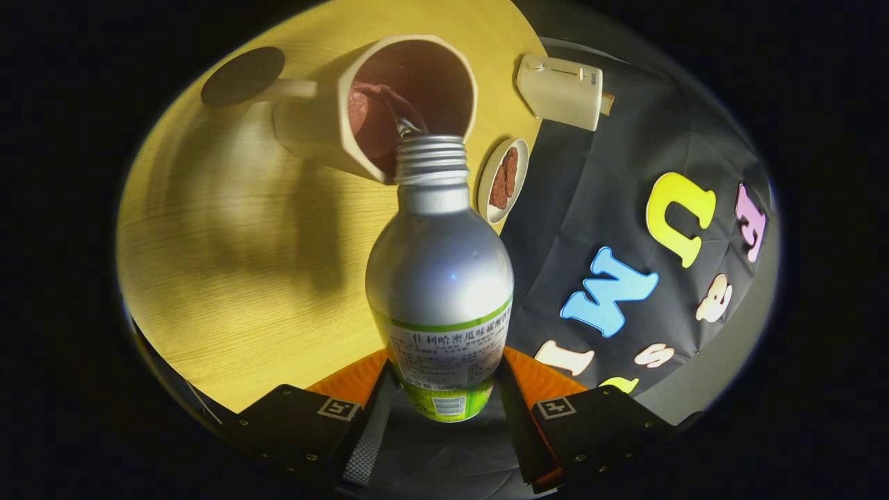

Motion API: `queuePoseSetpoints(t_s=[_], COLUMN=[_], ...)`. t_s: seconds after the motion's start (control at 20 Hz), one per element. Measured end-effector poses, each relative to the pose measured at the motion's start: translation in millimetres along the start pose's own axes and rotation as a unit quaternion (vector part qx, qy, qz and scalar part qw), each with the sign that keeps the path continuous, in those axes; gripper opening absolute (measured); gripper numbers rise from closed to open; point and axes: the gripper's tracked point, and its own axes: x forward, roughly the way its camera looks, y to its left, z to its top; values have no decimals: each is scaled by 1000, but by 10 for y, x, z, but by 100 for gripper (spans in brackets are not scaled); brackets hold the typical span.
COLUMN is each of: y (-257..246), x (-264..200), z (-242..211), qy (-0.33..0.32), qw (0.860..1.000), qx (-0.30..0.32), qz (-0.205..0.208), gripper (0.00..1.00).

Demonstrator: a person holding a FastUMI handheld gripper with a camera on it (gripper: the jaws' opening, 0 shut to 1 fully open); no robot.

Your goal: Take the bottle from table, then pour the juice into the cup, finally place the bottle on the coaster

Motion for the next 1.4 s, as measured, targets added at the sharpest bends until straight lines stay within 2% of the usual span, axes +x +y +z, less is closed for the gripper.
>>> queuePoseSetpoints(t_s=[0.75,1.4], y=[-377,-425], x=[-46,-74], z=[152,273], qy=[5,9], qw=[999,998], qx=[-34,-61], qz=[-14,-14], gripper=[77,77])
